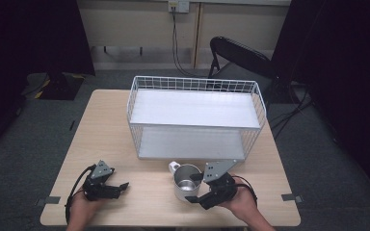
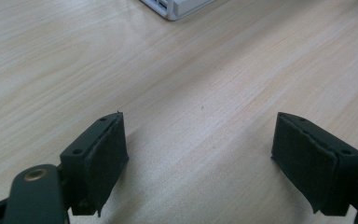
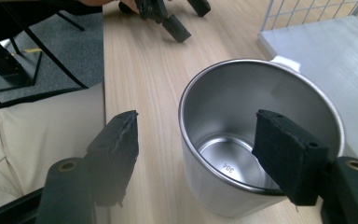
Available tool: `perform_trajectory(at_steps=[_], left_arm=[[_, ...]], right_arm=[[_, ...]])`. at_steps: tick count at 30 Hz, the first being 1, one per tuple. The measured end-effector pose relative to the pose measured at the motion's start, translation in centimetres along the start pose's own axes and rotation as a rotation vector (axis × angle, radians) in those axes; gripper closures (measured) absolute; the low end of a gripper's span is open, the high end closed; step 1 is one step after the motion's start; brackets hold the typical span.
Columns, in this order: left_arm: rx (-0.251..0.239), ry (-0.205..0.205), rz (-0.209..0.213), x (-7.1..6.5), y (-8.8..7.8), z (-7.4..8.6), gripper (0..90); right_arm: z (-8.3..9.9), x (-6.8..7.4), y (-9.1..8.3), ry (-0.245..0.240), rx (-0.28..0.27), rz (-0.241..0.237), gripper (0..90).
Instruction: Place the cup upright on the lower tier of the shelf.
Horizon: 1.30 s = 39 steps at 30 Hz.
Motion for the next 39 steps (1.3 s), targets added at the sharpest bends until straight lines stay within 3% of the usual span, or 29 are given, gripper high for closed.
perform_trajectory(at_steps=[4,11,14,15,16,17,21,23,25,26,28,29,32,39], left_arm=[[-0.001,0.003,0.000,0.0,0.0,0.0,17.5],[0.000,0.000,0.000,0.0,0.0,0.0,17.5],[0.000,0.000,0.001,0.0,0.0,0.0,17.4],[-0.001,0.000,0.002,0.0,0.0,0.0,17.4],[-0.001,0.000,0.002,0.0,0.0,0.0,17.4],[0.000,-0.001,0.002,0.0,0.0,0.0,17.3],[-0.002,-0.001,0.002,0.0,0.0,0.0,17.3],[-0.002,-0.001,0.002,0.0,0.0,0.0,17.3],[-0.001,0.000,0.002,0.0,0.0,0.0,17.3],[-0.001,-0.001,0.003,0.0,0.0,0.0,17.3],[-0.001,-0.002,0.005,0.0,0.0,0.0,17.3],[-0.001,-0.003,0.005,0.0,0.0,0.0,17.2],[-0.001,-0.003,0.005,0.0,0.0,0.0,17.3],[-0.001,-0.002,0.005,0.0,0.0,0.0,17.3]], right_arm=[[0.4,0.0,0.5,-0.008,0.031,0.005,33.4],[0.5,0.5,1.5,-0.073,0.073,0.011,41.7],[0.7,0.5,2.0,-0.101,0.109,0.020,48.6],[0.6,0.5,2.1,-0.119,0.124,0.029,57.1],[0.6,0.5,2.1,-0.119,0.124,0.029,57.1],[0.5,0.4,2.1,-0.127,0.125,0.039,65.1],[0.5,0.2,2.1,-0.133,0.134,0.042,70.5],[0.6,0.4,2.2,-0.148,0.134,0.045,80.6],[0.7,0.4,2.2,-0.149,0.136,0.077,80.8],[0.7,0.2,2.1,-0.126,0.135,0.067,81.5],[0.8,0.2,1.8,-0.129,0.135,0.062,81.9],[0.8,0.4,1.7,-0.167,0.156,0.070,82.0],[0.7,0.6,1.4,-0.190,0.171,0.088,82.1],[-0.1,0.1,0.1,-0.200,0.127,0.128,82.1]])
Point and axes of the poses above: each handheld gripper's, and its own axes: y roughly forward along the jaws, z roughly out of its underside, x roughly to its left, the point moved 1 cm from there along y, roughly forward along the jaws, and after that the axes turned 14 degrees about -x, right-handed, at the moved point
